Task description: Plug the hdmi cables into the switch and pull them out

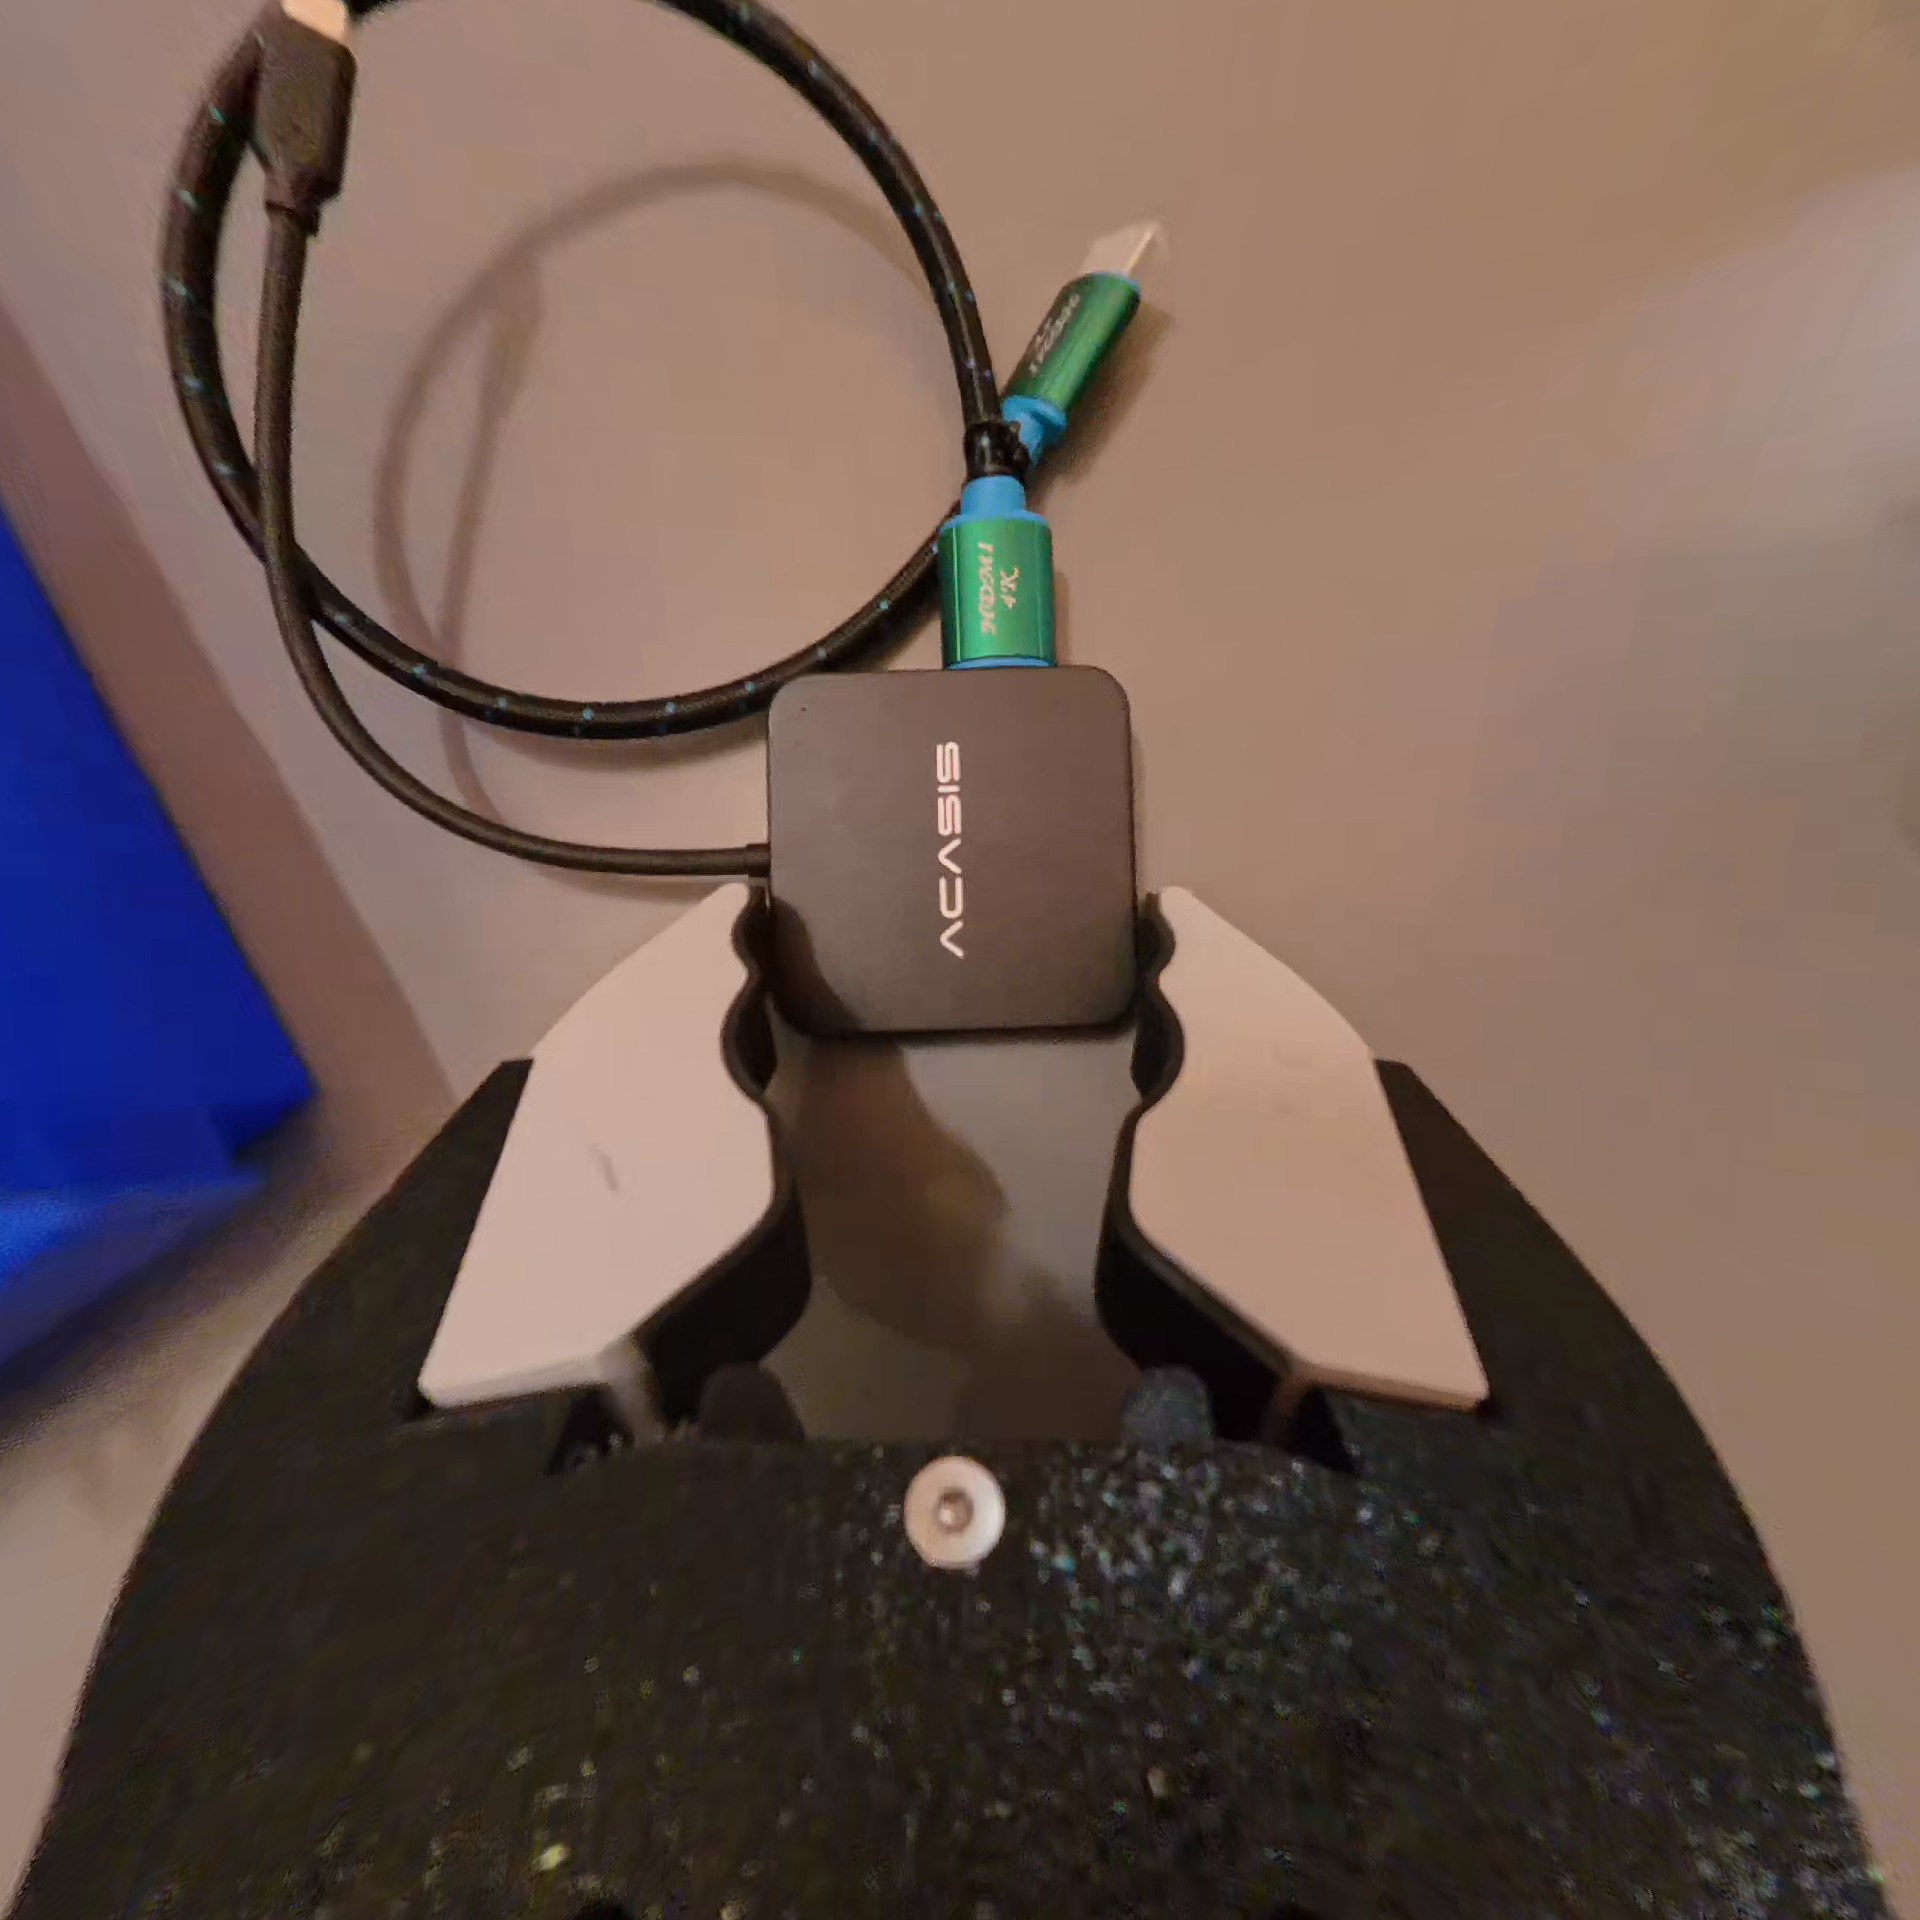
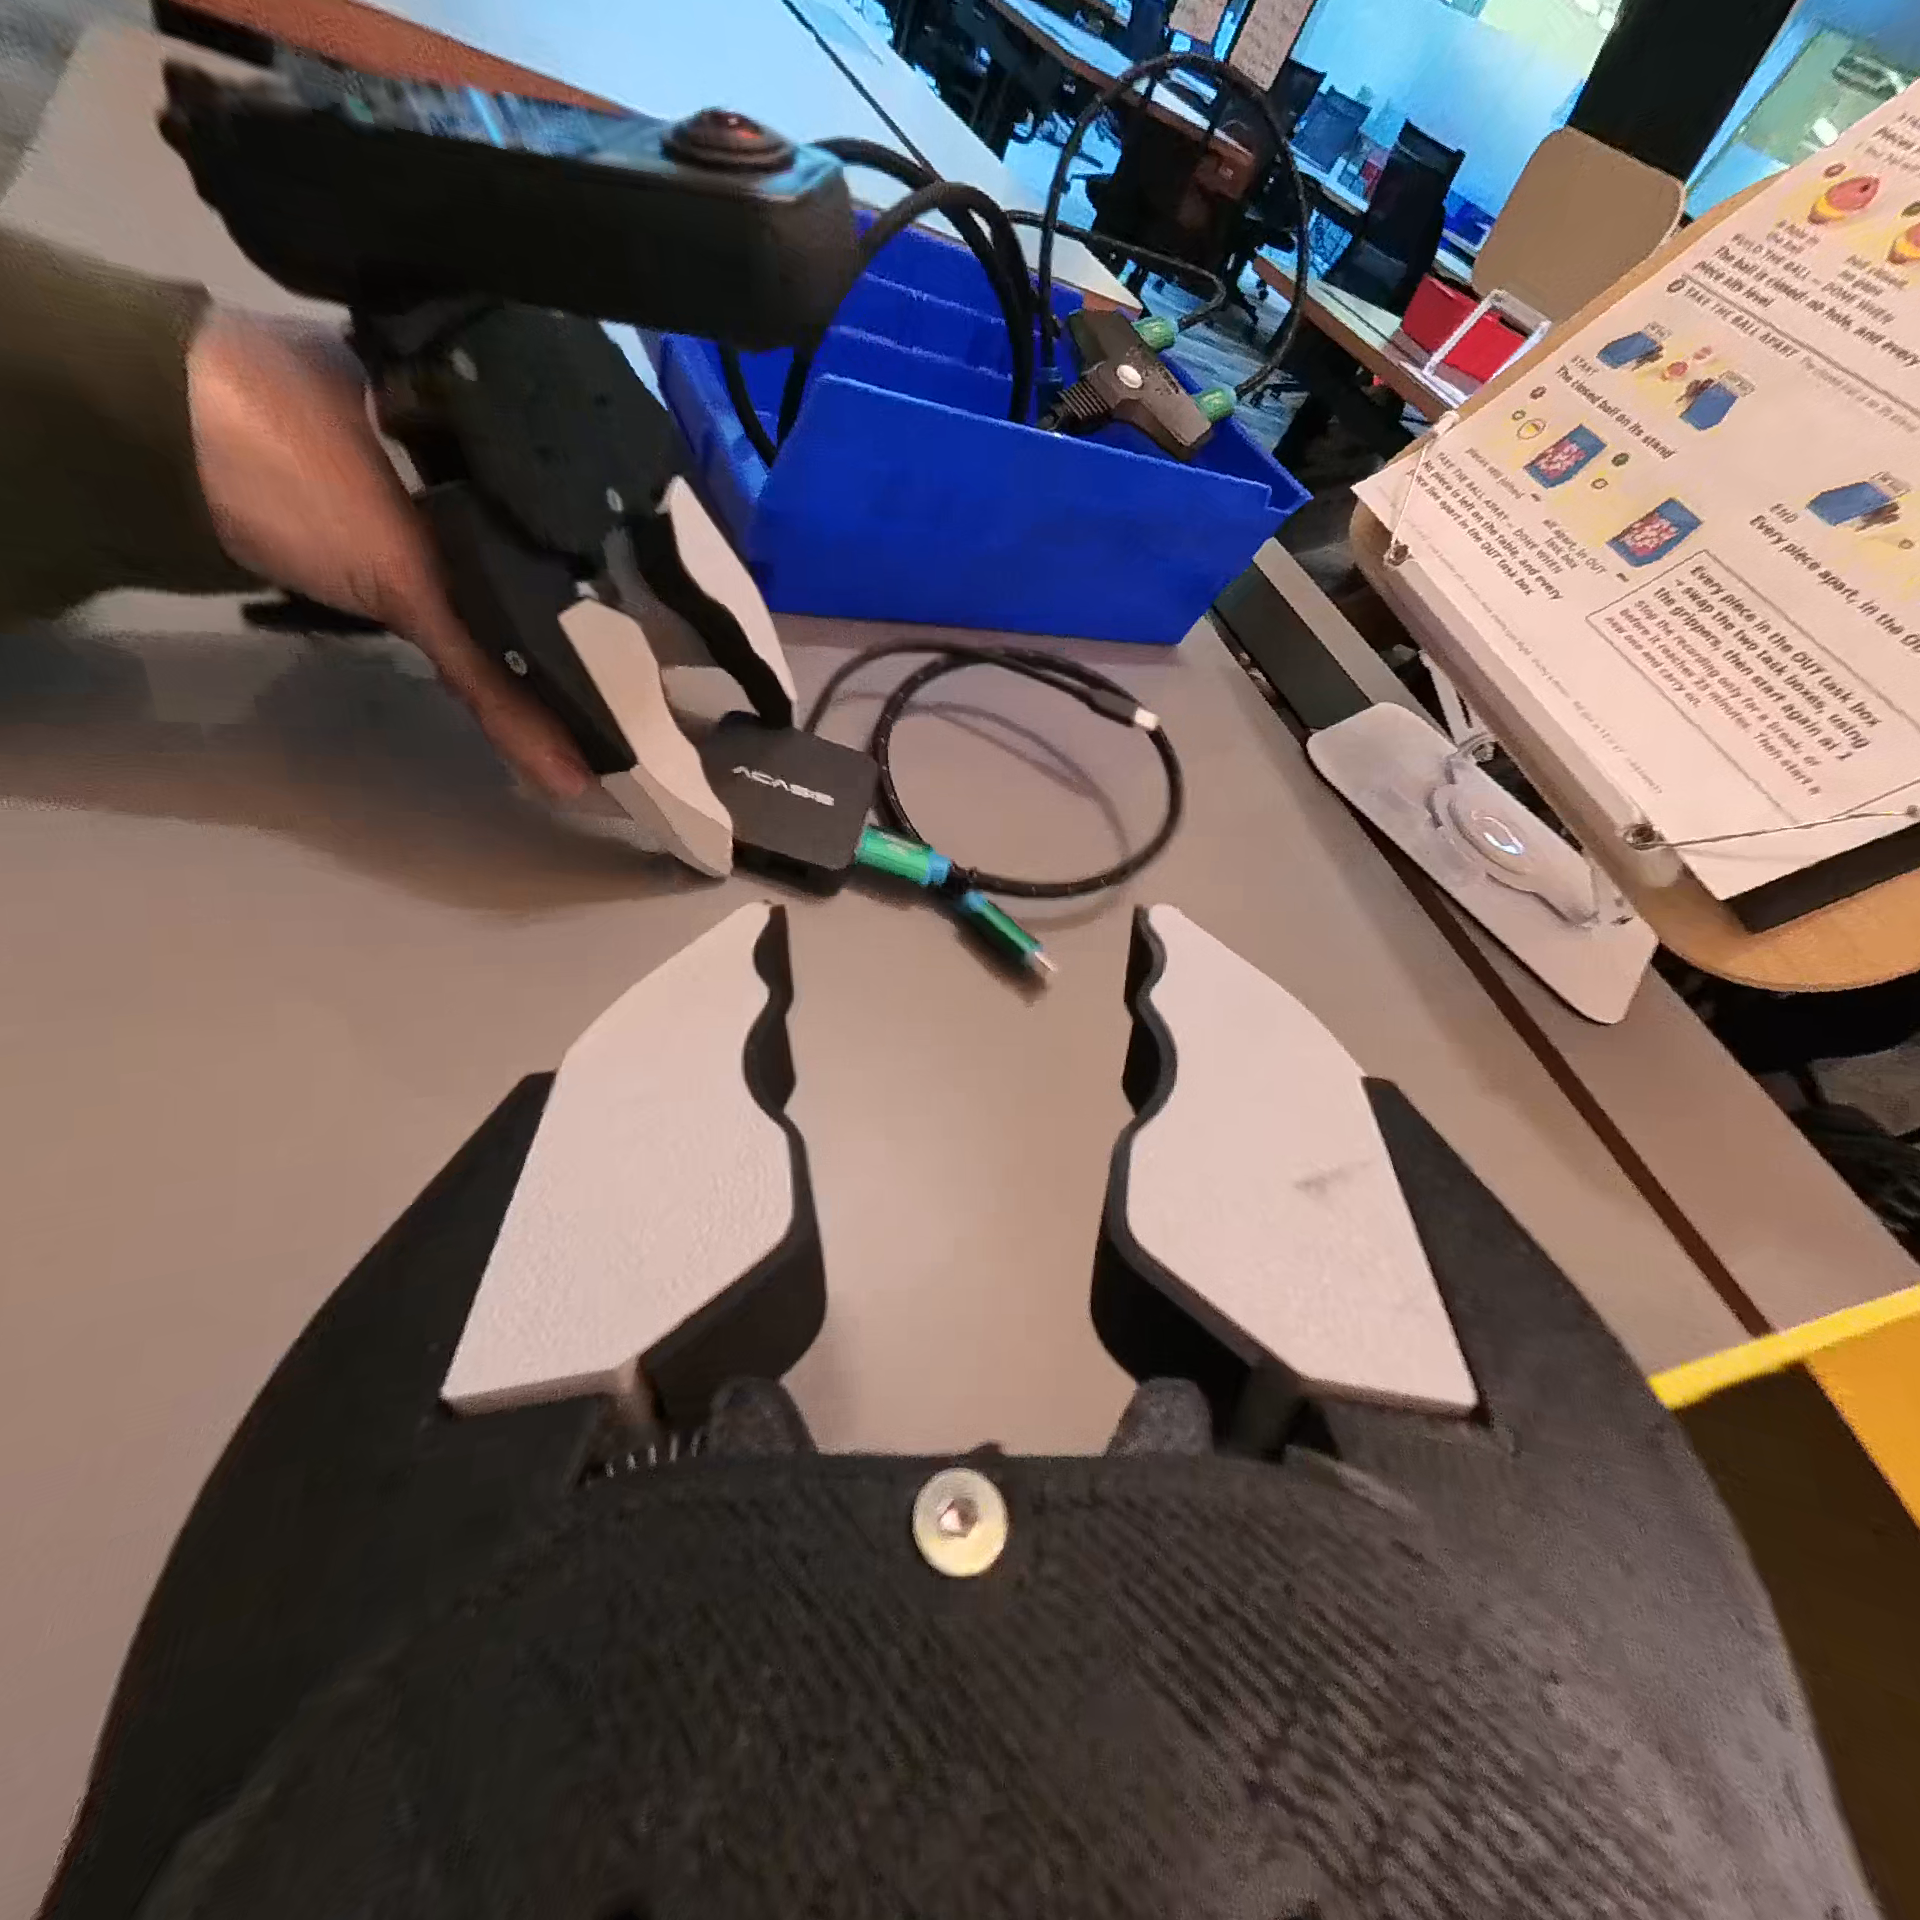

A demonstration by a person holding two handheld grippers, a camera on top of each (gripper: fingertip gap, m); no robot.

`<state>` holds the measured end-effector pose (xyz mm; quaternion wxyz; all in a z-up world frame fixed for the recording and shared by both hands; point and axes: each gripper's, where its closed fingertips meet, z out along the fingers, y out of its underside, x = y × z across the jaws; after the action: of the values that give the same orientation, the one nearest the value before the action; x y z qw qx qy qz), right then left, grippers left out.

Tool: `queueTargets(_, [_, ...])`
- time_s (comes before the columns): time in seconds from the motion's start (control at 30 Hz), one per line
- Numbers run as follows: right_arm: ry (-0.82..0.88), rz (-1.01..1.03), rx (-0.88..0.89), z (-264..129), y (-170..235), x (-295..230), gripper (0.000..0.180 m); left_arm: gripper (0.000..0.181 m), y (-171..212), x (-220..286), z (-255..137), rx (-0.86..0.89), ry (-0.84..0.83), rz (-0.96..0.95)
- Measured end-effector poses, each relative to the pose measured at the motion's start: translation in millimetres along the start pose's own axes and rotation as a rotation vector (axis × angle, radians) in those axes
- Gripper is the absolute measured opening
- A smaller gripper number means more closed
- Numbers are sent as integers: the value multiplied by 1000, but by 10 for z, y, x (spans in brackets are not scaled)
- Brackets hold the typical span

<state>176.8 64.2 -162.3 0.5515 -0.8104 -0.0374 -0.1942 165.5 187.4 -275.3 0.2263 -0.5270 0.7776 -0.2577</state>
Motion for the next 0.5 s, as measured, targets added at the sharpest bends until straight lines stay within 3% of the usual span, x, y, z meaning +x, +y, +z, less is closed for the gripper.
queueTargets(0.03, [-17, 13, 9, 17, -5, -28, 65, 66, -26, 18, 1, 48, 27, 56])
queueTargets(0.2, [-70, 1, 48, 83, -40, -149, 78, 66, -75, 105, -105, 169, 162, 189])
queueTargets(0.37, [-88, -114, 10, 191, 40, -273, 56, 66, -154, 288, -286, 221, 319, 341])
queueTargets(0.5, [-168, -161, -48, 337, 226, -479, 56, 65, -128, 504, -356, 224, 429, 417])
